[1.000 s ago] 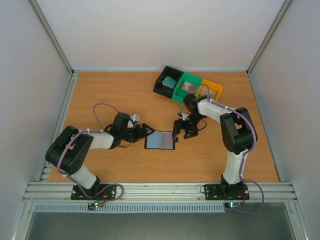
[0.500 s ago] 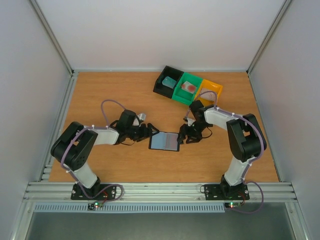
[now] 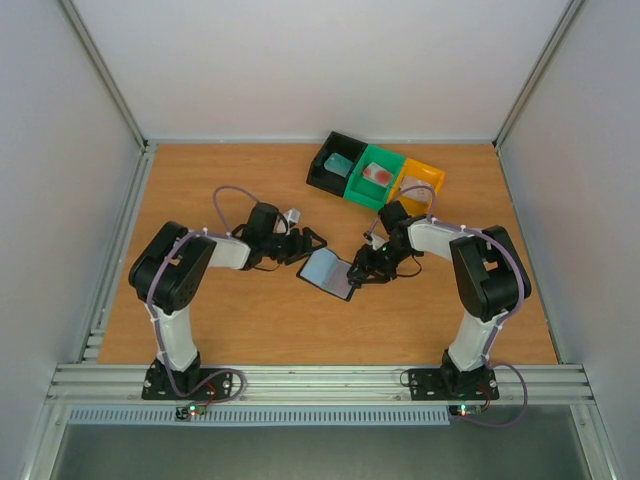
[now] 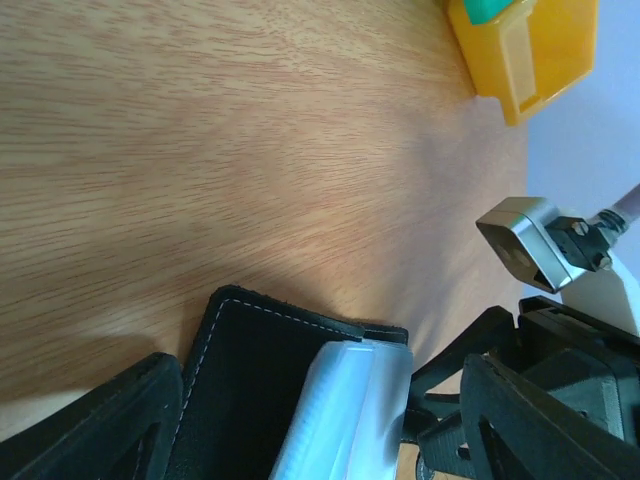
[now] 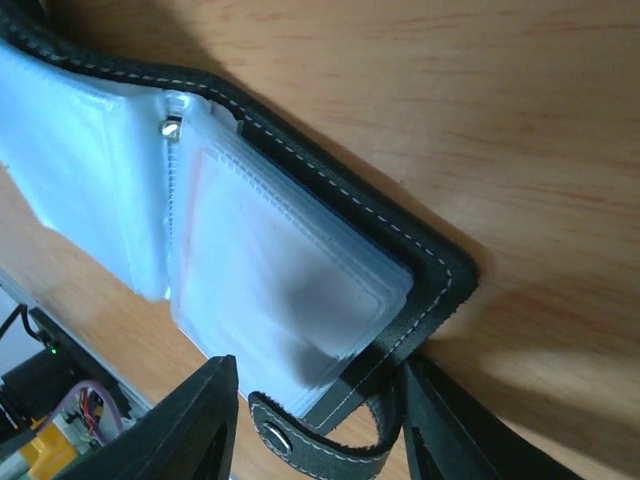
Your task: Take the credit cards out of the card holder
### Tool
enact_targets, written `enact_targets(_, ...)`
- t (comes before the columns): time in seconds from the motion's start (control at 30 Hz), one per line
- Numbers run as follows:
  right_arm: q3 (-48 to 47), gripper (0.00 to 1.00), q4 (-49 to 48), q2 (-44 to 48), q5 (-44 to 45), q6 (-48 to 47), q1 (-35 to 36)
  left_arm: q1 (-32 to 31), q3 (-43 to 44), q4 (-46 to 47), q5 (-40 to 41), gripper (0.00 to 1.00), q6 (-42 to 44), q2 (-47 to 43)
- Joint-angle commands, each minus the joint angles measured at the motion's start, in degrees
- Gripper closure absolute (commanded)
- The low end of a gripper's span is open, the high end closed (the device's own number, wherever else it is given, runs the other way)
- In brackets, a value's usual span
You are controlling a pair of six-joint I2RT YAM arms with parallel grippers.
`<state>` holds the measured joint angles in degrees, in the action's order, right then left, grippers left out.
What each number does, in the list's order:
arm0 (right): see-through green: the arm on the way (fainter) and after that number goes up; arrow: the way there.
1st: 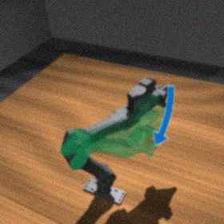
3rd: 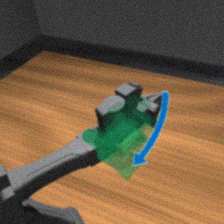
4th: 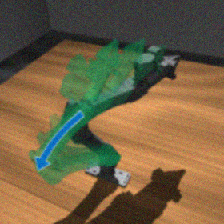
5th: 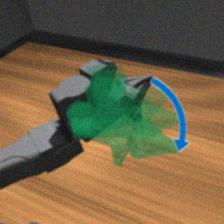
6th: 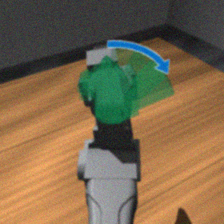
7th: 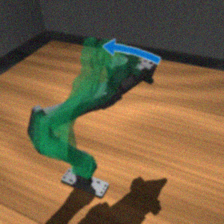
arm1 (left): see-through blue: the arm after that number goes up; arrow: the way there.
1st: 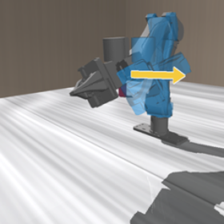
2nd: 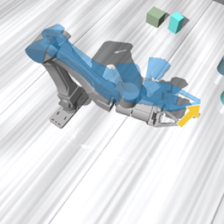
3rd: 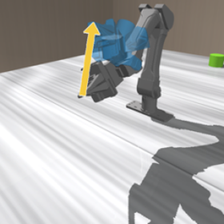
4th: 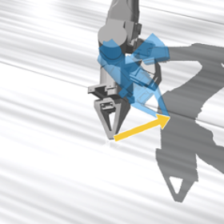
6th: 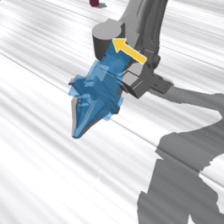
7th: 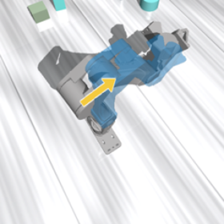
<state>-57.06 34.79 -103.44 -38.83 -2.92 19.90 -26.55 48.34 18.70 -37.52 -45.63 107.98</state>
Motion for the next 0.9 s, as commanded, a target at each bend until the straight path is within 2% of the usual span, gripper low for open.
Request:
enact_targets(0.0, -1.4, 0.57, -3.4, -1.2, 2.3, 0.5, -0.4, -1.2, -1.4, 1.8, -2.0, 0.23, 0.0, 2.5)
enact_targets(0.13, -1.7, 0.67, -5.5, 0.2, 2.6, 1.0, -2.3, -2.0, -4.8, 6.5, -0.8, 0.27, -0.2, -1.5)
enact_targets(0.3, -2.4, 0.67, -5.4, 0.7, 0.9, -0.2, -2.5, -4.0, -7.7, 9.6, 0.3, 0.42, 2.0, -5.6)
enact_targets(0.47, -2.0, 0.66, -5.4, 0.6, 0.8, -1.1, -2.5, -5.1, -7.8, 8.8, 1.0, 0.76, 4.3, -7.3)
enact_targets(0.53, -1.5, 0.65, -4.5, 1.6, 2.1, -1.9, -2.6, -5.5, -8.0, 8.6, 1.8, 0.95, 5.4, -8.1)
enact_targets(0.57, -1.4, 0.63, -3.6, 2.5, 4.7, -2.7, -2.6, -5.8, -8.3, 8.1, 3.2, 0.99, 5.8, -8.6)
enact_targets(0.67, -3.0, 0.58, 1.4, 5.4, 11.2, -5.1, -2.9, -6.0, -10.3, 6.5, 8.9, 1.0, 6.3, -10.5)
enact_targets(0.77, -5.5, 0.54, 6.6, 8.0, 18.2, -6.6, -2.8, -6.0, -12.3, 7.3, 11.1, 1.0, 6.6, -12.6)
enact_targets(0.87, -8.3, 0.52, 10.9, 10.8, 27.0, -7.6, 0.4, -6.5, -13.7, 8.4, 13.4, 1.0, 7.8, -14.2)
